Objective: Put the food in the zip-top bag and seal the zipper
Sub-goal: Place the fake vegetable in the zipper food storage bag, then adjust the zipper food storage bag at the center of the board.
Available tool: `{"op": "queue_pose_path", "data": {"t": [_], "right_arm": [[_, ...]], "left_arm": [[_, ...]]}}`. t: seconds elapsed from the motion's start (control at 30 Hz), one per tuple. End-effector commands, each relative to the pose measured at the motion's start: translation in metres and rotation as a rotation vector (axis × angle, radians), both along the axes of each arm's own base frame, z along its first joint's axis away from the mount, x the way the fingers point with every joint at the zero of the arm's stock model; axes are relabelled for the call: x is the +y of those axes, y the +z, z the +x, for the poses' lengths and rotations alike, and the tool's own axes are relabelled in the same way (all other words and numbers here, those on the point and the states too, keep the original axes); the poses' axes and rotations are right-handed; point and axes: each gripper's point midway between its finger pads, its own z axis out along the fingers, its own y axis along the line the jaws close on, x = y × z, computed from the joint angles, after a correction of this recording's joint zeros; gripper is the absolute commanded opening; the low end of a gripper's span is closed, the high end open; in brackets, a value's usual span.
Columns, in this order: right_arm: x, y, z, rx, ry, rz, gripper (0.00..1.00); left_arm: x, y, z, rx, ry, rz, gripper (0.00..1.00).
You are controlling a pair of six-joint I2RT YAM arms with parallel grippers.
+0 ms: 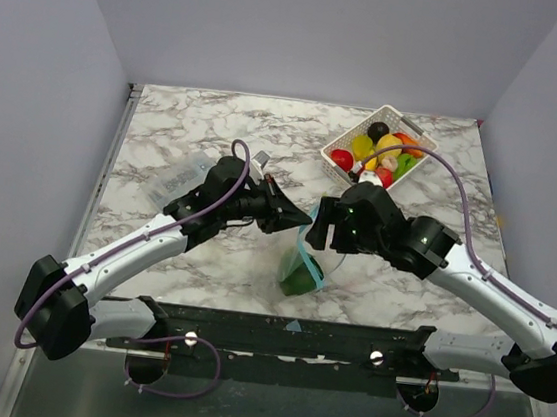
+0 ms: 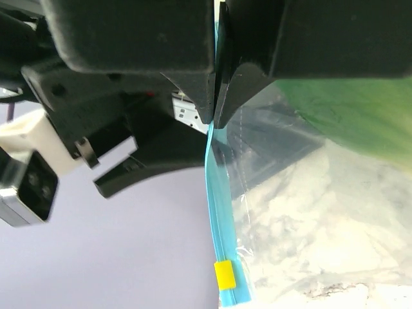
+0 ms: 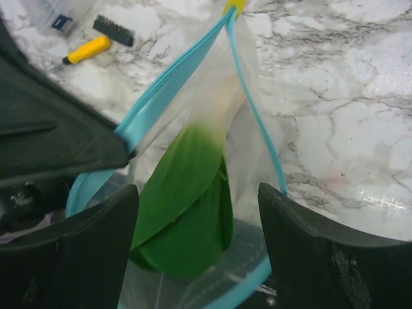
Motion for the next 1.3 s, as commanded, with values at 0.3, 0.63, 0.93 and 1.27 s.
{"op": "queue_pose_path", "data": {"t": [0.3, 0.63, 0.93, 1.27], "right_arm": [[-0.047, 0.059, 0.012, -0.156, -0.077, -0.18, 0.83], [-0.039, -0.001, 0.022, -0.126, -0.036, -0.258, 0.75], [0.02, 0.015, 0.03, -0.193, 0.112, -0.034, 0.23], [0.043, 0.09, 0.027, -0.177, 0.188, 0.015, 0.0]], "left_arm": [[0.008, -0.001, 0.006, -0.081, 0.018, 0.055, 0.0], [0.013, 0.009, 0.001, -0.135, 0.002, 0.065, 0.0], [0.026, 0.014, 0.005, -0.236, 0.019, 0.16, 0.0], [0.063, 0.083, -0.005, -0.418, 0.112, 0.199, 0.0]]}}
